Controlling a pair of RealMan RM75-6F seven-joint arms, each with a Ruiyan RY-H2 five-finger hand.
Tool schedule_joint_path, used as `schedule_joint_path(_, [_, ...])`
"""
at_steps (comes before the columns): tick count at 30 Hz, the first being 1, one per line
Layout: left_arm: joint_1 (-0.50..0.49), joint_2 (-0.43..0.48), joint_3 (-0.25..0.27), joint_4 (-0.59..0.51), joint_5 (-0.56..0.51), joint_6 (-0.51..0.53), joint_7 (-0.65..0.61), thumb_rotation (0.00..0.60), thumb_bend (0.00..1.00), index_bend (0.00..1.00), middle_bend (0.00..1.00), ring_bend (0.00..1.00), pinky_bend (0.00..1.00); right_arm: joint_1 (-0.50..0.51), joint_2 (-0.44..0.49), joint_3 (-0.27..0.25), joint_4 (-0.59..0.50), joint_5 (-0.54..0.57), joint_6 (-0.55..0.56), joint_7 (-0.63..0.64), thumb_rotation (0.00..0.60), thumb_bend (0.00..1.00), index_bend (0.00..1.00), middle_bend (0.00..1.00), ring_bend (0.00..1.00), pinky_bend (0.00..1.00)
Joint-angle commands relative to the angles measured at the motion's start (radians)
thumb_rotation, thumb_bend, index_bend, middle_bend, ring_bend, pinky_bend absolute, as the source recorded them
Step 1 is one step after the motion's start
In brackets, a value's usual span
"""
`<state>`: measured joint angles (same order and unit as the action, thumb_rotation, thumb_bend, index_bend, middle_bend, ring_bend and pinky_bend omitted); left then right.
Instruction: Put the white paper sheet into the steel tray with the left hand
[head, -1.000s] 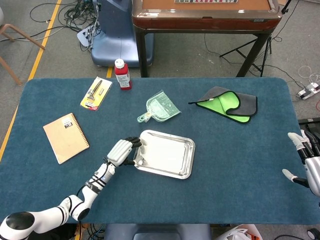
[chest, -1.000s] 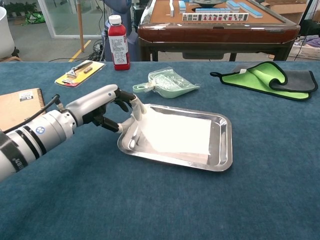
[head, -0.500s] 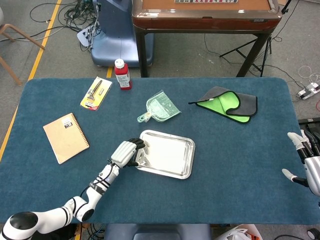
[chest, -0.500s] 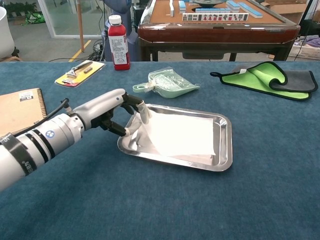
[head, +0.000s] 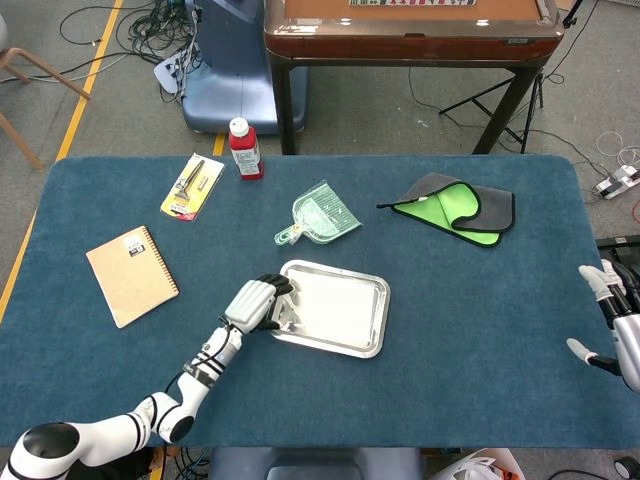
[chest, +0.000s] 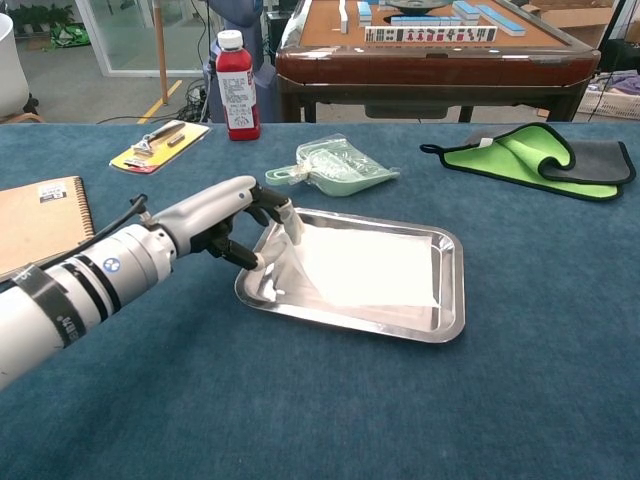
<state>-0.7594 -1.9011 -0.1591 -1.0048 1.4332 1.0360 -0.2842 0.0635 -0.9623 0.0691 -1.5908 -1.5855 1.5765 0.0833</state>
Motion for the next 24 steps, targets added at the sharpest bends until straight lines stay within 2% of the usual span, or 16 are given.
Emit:
schedule_joint_path(1, [0.006,0.008,-0.001,-0.014,-0.003,0.006,0.012,0.600,0.43,0.40,0.33,0.24,0.23,0.000,-0.001,0.000,0.001,-0.001,0.001,0.001,0.600,0.06,0.08,0.17,0.00,0.05])
schedule_joint_path(5, [0.011,0.025,0.001,-0.049,-0.009,0.004,0.041,0.600,0.42,0.25,0.30,0.21,0.23,0.001,-0.001,0.000,0.001,-0.006,0.001,0.003,0.600,0.06,0.08,0.17,0.00,0.05])
schedule_joint_path(9, [0.020,0.055,0.003,-0.096,-0.021,0.000,0.088,0.600,0.36,0.14,0.26,0.18,0.21,0.001,-0.001,0.001,0.000,-0.009,0.006,0.004,0.600,0.06,0.08,0.17,0.00,0.05])
schedule_joint_path(15, [0.048,0.129,0.002,-0.212,-0.069,-0.014,0.165,0.600,0.27,0.06,0.21,0.13,0.18,0.000,-0.002,-0.001,-0.001,-0.015,0.008,0.004,0.600,0.06,0.08,0.17,0.00,0.05])
schedule_joint_path(24, [0.080,0.176,-0.008,-0.284,-0.115,0.008,0.240,0.600,0.26,0.04,0.20,0.12,0.18,-0.001,-0.001,-0.002,-0.006,-0.024,0.015,0.001,0.600,0.06,0.08,0.17,0.00,0.05])
